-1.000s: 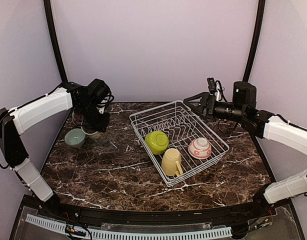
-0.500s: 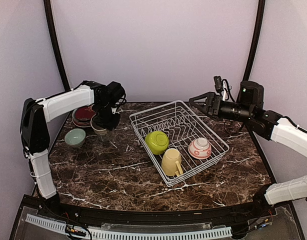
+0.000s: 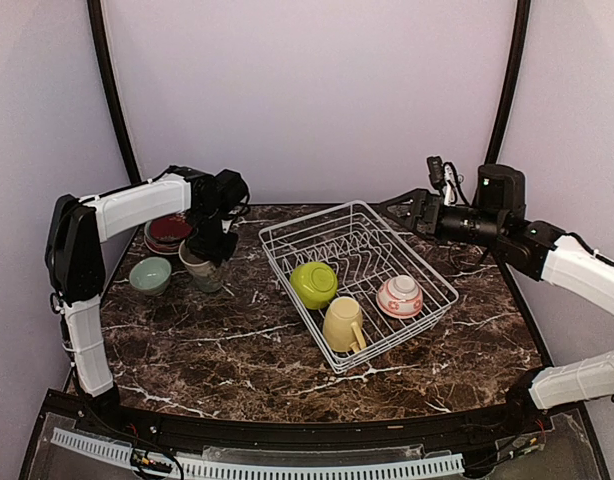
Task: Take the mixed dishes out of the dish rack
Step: Place the cup at the center of the board.
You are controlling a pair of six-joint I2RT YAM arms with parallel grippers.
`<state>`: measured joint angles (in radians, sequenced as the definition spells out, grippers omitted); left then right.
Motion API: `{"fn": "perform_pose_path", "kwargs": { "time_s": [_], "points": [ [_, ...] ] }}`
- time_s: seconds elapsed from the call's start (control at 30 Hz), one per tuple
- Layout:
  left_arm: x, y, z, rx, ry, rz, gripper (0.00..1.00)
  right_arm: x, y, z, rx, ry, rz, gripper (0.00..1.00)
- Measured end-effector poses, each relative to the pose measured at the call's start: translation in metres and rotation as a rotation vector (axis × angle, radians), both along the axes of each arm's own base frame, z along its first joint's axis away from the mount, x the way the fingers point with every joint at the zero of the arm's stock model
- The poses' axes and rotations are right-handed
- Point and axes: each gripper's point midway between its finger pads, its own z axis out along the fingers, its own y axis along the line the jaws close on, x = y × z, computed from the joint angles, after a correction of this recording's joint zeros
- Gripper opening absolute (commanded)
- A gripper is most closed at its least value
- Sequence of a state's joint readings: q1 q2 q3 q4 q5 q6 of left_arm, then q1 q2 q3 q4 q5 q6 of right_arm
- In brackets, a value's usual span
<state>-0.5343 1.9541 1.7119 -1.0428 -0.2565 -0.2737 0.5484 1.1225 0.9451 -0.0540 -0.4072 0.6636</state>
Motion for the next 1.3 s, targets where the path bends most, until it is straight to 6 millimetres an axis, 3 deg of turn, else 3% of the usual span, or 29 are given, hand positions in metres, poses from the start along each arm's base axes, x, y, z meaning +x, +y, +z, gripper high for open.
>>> {"fn": "perform_pose_path", "kwargs": {
  "time_s": [0.27, 0.4, 0.63, 0.77, 0.97, 1.17, 1.3],
  "points": [
    [0.006, 0.004, -0.006, 0.019, -0.024, 0.0, 0.24, 0.001, 0.001, -0.009, -0.017, 0.027, 0.0, 0.99],
    [0.009, 0.008, -0.006, 0.039, -0.035, 0.002, 0.4, 0.0, 0.0, -0.013, -0.033, 0.04, 0.0, 0.99],
    [0.011, 0.014, -0.002, 0.066, -0.044, -0.019, 0.56, 0.003, -0.002, -0.013, -0.07, 0.046, -0.01, 0.99],
    [0.016, 0.013, 0.012, 0.067, -0.071, -0.035, 0.63, 0.003, -0.004, -0.016, -0.093, 0.057, -0.021, 0.99],
    [0.023, 0.011, 0.066, 0.022, -0.18, -0.052, 0.7, 0.002, -0.008, -0.021, -0.128, 0.081, -0.031, 0.99],
    [0.029, 0.007, 0.159, -0.084, -0.398, -0.062, 0.77, 0.008, -0.009, -0.023, -0.162, 0.095, -0.044, 0.99],
    [0.019, 0.007, 0.219, -0.194, -0.572, -0.087, 0.8, 0.013, -0.004, -0.032, -0.196, 0.109, -0.042, 0.99]
  ]
}}
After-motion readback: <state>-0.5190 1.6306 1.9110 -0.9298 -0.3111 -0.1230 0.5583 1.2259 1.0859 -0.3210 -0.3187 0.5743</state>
